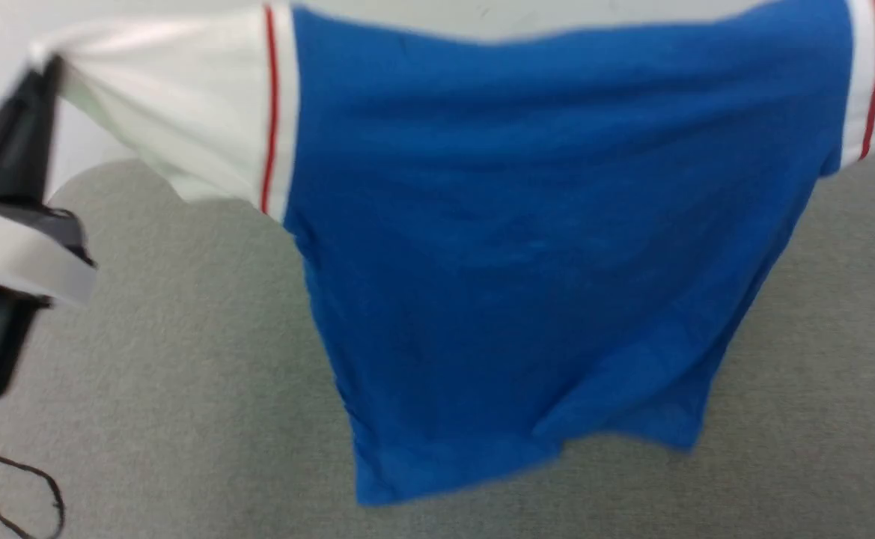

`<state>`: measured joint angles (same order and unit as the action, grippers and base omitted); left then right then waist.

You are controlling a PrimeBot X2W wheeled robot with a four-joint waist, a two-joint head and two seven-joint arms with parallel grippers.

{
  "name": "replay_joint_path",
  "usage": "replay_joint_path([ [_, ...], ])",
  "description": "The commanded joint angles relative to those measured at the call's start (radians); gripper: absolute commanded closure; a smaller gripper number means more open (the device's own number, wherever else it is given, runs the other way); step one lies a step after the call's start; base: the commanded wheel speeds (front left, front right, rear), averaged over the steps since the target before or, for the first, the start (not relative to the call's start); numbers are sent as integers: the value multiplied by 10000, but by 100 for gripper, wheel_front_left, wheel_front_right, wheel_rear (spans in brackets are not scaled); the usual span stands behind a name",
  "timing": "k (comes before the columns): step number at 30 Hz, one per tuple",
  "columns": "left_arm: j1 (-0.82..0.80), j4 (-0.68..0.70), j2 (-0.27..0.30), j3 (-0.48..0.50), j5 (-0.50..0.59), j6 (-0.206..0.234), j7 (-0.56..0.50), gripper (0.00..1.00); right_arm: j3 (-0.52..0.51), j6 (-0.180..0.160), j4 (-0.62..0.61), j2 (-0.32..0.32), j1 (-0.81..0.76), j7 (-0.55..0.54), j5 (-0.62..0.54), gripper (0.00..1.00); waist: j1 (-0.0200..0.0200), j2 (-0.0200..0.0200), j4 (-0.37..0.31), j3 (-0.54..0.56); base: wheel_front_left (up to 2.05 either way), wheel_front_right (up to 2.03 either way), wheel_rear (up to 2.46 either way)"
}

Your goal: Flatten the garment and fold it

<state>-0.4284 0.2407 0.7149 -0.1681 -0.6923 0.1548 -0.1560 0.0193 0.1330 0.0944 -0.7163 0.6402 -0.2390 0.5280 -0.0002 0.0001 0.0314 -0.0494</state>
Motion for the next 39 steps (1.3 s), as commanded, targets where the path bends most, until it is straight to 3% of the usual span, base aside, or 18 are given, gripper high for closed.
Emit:
replay_joint_path([
  [1,116,238,203,305,-9,143,133,100,-231,-23,-235,61,-26,-131,28,100,2,-1,-374,332,0,0,0],
  [9,-601,1005,598,1447,-248,451,339,100,-758,-23,-773,201,901,-461,154,100,2,-1,-703,-197,0,0,0],
  [15,-1919,454,695,1096,-512,100,-139,100,-482,-23,-331,479,2433,-597,134,100,2,-1,-945,-1426,0,0,0],
  [21,-4406,-1432,509,-90,-301,-723,-782,100,208,-23,1081,800,4515,-353,-220,100,2,-1,-1142,-3003,0,0,0],
  [26,-7046,-3593,-173,-1000,295,-1376,-726,100,531,-23,2924,1231,6416,286,-744,100,2,-1,-1195,-4106,0,0,0],
  [29,-8731,-4832,-549,-1347,919,-1790,-7,100,748,-23,3866,1426,7442,775,-1176,100,2,-1,-1194,-4645,0,0,0],
  [33,-10527,-6502,-1181,-1345,1357,-1836,1243,100,528,-23,5063,1814,8743,1617,-1562,100,2,-1,-1186,-5012,0,0,0],
  [39,-12002,-8122,-1664,-1424,1733,-2005,2620,100,-54,-23,6422,2214,9969,2696,-2091,100,2,-1,-1159,-5263,0,0,0],
])
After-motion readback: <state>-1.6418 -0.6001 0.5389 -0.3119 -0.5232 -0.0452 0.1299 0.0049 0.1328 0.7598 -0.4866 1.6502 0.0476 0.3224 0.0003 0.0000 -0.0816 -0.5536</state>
